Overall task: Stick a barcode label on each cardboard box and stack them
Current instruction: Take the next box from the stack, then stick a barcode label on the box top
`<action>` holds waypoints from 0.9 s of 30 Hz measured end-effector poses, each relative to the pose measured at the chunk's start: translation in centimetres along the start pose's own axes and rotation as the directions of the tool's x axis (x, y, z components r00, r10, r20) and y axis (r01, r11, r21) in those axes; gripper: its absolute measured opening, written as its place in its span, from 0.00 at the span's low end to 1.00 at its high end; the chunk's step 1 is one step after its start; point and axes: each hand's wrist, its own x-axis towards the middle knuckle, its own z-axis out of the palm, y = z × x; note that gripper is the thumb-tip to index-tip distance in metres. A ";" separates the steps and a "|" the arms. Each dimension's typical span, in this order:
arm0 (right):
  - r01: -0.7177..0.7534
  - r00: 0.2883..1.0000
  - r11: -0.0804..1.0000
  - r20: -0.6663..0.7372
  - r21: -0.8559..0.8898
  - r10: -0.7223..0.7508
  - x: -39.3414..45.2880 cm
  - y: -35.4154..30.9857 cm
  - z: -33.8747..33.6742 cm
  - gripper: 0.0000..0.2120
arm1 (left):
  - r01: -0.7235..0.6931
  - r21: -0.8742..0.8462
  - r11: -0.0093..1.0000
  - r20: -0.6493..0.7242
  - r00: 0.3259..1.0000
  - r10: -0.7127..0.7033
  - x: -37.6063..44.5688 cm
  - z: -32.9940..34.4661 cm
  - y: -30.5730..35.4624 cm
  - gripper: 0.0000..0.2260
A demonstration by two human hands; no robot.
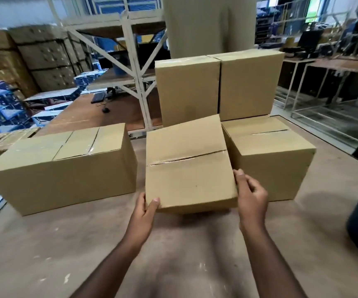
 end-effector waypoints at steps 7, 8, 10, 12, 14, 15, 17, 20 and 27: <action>0.077 0.973 0.991 0.224 -0.110 -0.051 -6.9 1.9 0.3 0.30 | 0.169 -0.156 0.973 -0.172 0.966 -0.195 -5.3 -4.2 -3.8 0.22; 0.074 0.961 0.976 0.275 -0.203 -0.015 -7.5 2.1 0.6 0.36 | 0.159 -0.179 0.971 -0.207 0.959 -0.196 -5.8 -4.8 -3.5 0.25; -0.027 0.936 0.959 0.330 -0.284 0.123 -7.8 2.3 1.0 0.54 | 0.128 -0.203 0.971 -0.264 0.948 -0.180 -6.6 -6.4 -2.9 0.26; -0.146 0.914 0.952 0.331 -0.268 0.233 -7.5 2.2 1.3 0.63 | 0.093 -0.157 0.983 -0.234 0.964 -0.129 -7.4 -7.7 -1.9 0.30; -0.168 0.915 0.917 0.289 -0.362 0.281 -7.8 2.0 2.0 0.61 | 0.049 -0.134 0.990 -0.160 0.985 -0.071 -8.1 -8.8 -1.3 0.34; -0.145 0.919 0.882 0.269 -0.449 0.289 -8.1 2.1 2.4 0.58 | 0.045 -0.132 0.990 -0.149 0.987 -0.065 -8.5 -9.5 -1.3 0.38; -0.060 0.927 0.789 0.259 -0.611 0.271 -9.4 1.9 2.9 0.50 | 0.066 -0.152 0.986 -0.148 0.985 -0.088 -8.7 -10.8 -2.1 0.42; 0.085 0.911 0.787 0.367 -0.611 0.187 -12.2 1.2 3.8 0.37 | 0.086 -0.363 0.928 -0.138 0.980 -0.145 -9.8 -12.4 -1.9 0.36; 0.339 0.892 0.714 0.451 -0.612 -0.037 -19.9 -2.9 3.6 0.19 | 0.059 -0.493 0.868 -0.081 0.990 -0.113 -13.6 -18.4 1.3 0.23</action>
